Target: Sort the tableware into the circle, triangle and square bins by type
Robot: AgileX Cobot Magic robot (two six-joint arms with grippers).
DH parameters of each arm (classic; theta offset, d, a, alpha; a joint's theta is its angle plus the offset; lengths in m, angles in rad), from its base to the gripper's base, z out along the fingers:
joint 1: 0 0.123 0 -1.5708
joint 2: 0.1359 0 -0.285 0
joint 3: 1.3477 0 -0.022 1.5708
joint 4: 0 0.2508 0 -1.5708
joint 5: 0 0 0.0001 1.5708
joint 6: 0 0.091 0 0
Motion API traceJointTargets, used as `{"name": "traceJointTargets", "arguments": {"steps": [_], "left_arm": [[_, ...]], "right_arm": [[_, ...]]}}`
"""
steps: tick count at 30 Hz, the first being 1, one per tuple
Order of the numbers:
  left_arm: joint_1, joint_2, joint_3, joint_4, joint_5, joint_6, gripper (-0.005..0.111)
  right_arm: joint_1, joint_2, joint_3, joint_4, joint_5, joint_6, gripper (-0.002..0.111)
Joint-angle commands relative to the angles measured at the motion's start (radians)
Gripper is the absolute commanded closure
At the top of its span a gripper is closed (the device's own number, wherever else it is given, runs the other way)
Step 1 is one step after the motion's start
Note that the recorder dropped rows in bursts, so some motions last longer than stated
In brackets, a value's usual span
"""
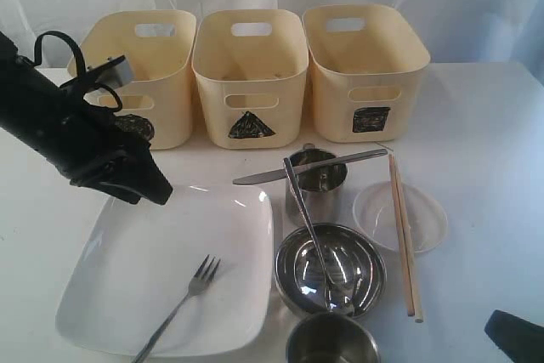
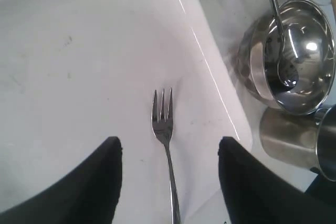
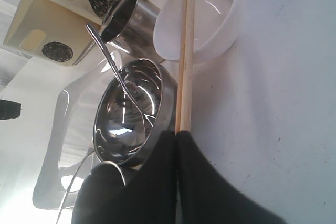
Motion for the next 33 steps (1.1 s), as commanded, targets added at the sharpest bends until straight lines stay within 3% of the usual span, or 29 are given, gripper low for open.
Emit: {"name": "traceJointTargets", "arguments": {"steps": [1, 33], "left_arm": [[-0.006, -0.002, -0.006, -0.013, 0.014, -0.009, 0.048], [-0.006, -0.002, 0.011, -0.014, 0.02, -0.028, 0.048]], "right_arm": [[0.004, -0.007, 0.005, -0.005, -0.005, 0.001, 0.108], [0.004, -0.007, 0.005, -0.005, -0.005, 0.001, 0.108]]}}
